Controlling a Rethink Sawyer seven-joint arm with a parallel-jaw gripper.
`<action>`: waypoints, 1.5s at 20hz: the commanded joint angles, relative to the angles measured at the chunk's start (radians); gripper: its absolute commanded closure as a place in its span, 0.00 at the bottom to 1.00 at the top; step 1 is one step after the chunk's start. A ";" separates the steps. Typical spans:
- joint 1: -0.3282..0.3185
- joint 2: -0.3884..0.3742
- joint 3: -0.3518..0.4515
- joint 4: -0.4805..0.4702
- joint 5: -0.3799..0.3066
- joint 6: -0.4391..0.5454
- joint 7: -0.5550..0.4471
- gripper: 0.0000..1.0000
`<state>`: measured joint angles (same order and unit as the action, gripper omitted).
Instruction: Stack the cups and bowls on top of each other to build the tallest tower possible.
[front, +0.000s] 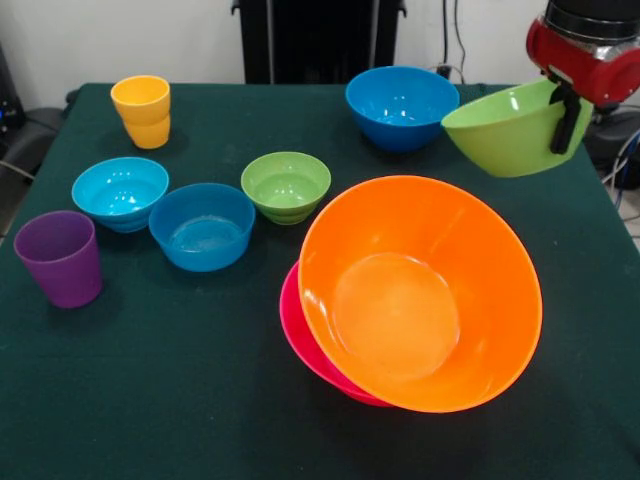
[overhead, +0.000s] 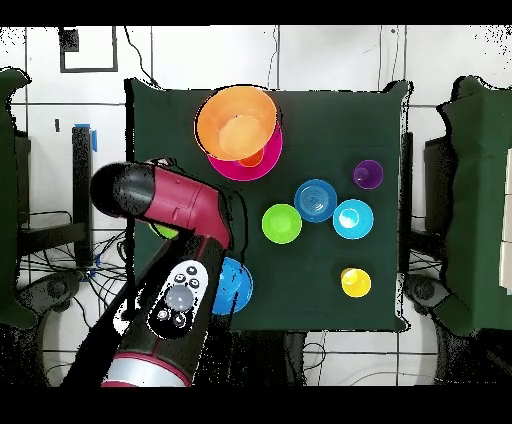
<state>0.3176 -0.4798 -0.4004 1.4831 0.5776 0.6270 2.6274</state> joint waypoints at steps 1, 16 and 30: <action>0.010 0.095 0.005 -0.203 -0.076 0.201 0.175 1.00; 0.005 0.261 -0.099 -0.577 -0.035 0.461 0.318 1.00; -0.110 0.391 -0.219 -1.050 0.062 0.863 0.397 1.00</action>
<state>0.2666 -0.1109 -0.6222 0.6718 0.6077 1.2534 2.8042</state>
